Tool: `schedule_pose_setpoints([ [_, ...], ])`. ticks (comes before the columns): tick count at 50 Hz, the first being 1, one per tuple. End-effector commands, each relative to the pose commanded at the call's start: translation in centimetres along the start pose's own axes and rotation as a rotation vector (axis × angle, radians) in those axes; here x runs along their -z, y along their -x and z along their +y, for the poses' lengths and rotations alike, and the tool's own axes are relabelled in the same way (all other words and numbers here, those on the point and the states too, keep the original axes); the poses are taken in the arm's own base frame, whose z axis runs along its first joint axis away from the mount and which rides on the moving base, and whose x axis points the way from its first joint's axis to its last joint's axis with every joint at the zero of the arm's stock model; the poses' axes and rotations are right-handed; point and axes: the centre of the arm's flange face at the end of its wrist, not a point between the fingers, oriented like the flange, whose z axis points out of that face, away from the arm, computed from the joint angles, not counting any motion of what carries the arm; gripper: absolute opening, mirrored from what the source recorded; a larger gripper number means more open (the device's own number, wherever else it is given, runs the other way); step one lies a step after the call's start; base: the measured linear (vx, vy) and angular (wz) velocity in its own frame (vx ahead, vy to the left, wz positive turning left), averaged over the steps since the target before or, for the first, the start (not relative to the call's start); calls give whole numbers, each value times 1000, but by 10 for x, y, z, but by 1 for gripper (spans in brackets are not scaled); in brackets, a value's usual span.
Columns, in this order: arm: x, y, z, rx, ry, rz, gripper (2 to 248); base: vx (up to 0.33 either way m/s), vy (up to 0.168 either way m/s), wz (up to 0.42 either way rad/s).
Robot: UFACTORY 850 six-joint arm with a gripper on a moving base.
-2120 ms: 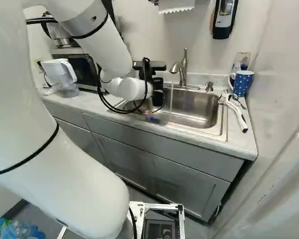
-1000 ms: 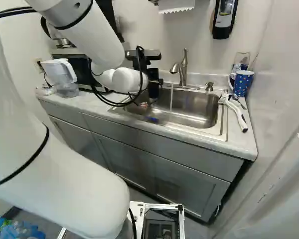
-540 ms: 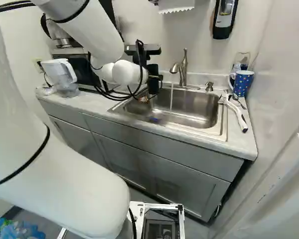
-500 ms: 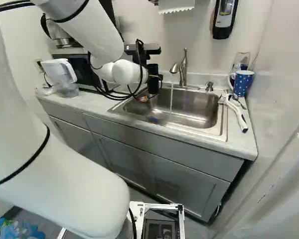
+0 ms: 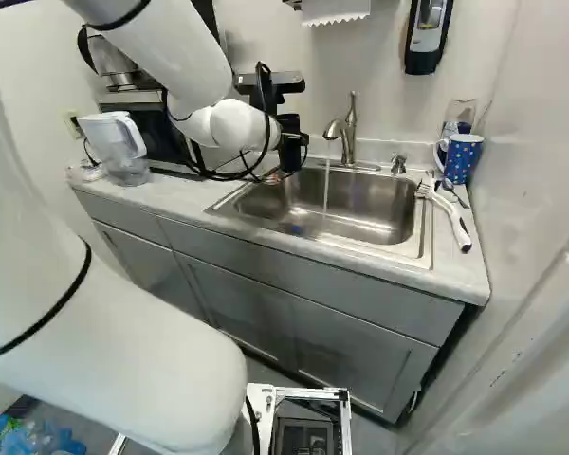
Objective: Rinse the cup and place it in the tray
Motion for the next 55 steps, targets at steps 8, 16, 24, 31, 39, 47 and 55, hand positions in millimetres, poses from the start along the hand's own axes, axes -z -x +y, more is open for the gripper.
schedule_pose_setpoints([
  [8, 2, -7, -1, 1, -2, 0, 125, 0, 0, 0],
  [16, 3, -14, -2, 1, -4, 1, 125, 0, 0, 0],
  [24, 6, -21, -3, 2, -6, 2, 125, 0, 0, 0],
  [31, 8, -28, -3, 2, -7, 13, 125, 0, 0, 0],
  [39, 9, -29, -3, 2, -7, 15, 125, 0, 0, 0],
  [47, 9, -29, -3, -4, -7, 15, 125, 0, 0, 0],
  [55, 9, -29, -3, -65, -8, 15, 125, 0, 0, 0],
])
